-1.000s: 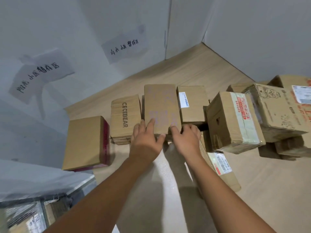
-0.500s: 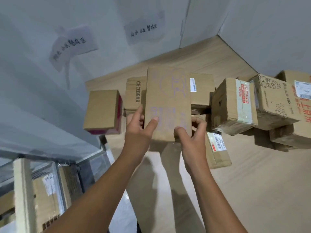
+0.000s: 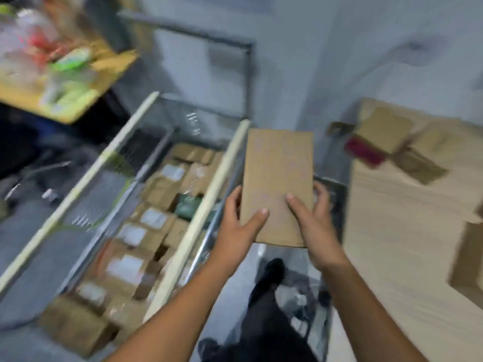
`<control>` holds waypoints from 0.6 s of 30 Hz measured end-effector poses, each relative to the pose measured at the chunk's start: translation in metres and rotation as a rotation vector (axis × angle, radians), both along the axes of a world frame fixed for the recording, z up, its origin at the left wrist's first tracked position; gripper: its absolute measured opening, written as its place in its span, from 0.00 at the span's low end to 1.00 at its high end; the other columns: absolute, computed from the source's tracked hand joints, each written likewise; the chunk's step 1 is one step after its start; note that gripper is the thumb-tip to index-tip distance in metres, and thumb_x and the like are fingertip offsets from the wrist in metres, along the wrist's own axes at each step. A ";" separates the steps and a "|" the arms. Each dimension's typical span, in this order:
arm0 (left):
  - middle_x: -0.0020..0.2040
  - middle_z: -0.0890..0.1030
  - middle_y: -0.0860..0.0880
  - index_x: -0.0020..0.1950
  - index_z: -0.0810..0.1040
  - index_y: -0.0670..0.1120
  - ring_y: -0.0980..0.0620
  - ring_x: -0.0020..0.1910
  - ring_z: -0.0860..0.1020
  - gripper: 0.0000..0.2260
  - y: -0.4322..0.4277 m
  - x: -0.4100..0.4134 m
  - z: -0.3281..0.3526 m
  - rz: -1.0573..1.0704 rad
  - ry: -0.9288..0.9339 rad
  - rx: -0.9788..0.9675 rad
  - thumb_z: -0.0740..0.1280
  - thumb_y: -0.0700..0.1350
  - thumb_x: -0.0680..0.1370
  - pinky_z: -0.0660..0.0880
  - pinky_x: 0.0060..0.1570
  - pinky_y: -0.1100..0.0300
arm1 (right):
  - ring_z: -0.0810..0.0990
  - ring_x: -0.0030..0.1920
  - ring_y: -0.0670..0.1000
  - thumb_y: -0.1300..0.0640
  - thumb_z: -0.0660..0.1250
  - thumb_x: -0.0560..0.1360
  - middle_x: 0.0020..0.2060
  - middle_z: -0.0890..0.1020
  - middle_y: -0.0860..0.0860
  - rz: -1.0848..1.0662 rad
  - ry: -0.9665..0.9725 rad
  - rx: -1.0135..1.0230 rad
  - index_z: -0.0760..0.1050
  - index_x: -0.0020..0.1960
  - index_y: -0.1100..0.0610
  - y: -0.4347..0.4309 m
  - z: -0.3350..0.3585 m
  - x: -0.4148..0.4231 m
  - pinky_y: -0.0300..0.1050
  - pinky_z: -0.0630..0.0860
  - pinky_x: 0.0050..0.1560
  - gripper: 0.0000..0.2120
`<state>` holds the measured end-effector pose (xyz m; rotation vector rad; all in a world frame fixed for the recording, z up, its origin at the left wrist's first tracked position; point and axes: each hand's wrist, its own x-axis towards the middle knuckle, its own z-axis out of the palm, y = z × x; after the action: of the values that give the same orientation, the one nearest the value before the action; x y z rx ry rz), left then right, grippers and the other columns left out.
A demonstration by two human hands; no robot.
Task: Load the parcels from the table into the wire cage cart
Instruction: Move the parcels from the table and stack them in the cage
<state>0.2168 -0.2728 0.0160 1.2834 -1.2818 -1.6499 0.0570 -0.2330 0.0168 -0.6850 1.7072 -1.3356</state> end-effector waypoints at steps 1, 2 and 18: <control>0.65 0.79 0.59 0.74 0.67 0.56 0.66 0.58 0.80 0.27 0.010 0.034 -0.005 0.077 -0.002 0.027 0.75 0.46 0.78 0.76 0.51 0.70 | 0.83 0.58 0.39 0.45 0.74 0.78 0.64 0.81 0.43 0.096 0.001 0.023 0.65 0.75 0.45 -0.003 -0.006 0.030 0.46 0.80 0.62 0.30; 0.63 0.80 0.59 0.74 0.68 0.55 0.66 0.57 0.81 0.26 0.021 0.067 -0.009 0.155 -0.002 0.051 0.74 0.45 0.79 0.76 0.50 0.71 | 0.82 0.60 0.41 0.41 0.74 0.76 0.64 0.81 0.42 0.189 0.017 0.052 0.65 0.76 0.43 -0.006 -0.011 0.061 0.50 0.79 0.65 0.32; 0.65 0.78 0.61 0.77 0.66 0.60 0.64 0.56 0.80 0.29 0.059 0.281 -0.084 0.876 -0.002 0.336 0.72 0.57 0.77 0.80 0.53 0.61 | 0.80 0.66 0.44 0.42 0.75 0.76 0.70 0.78 0.42 1.031 0.089 0.293 0.62 0.81 0.41 -0.102 -0.086 0.306 0.49 0.78 0.66 0.38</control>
<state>0.4974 -0.2141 -0.0675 1.7076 -0.3131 -1.2190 0.3632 -0.3346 -0.0692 -1.2197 1.2430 -0.3311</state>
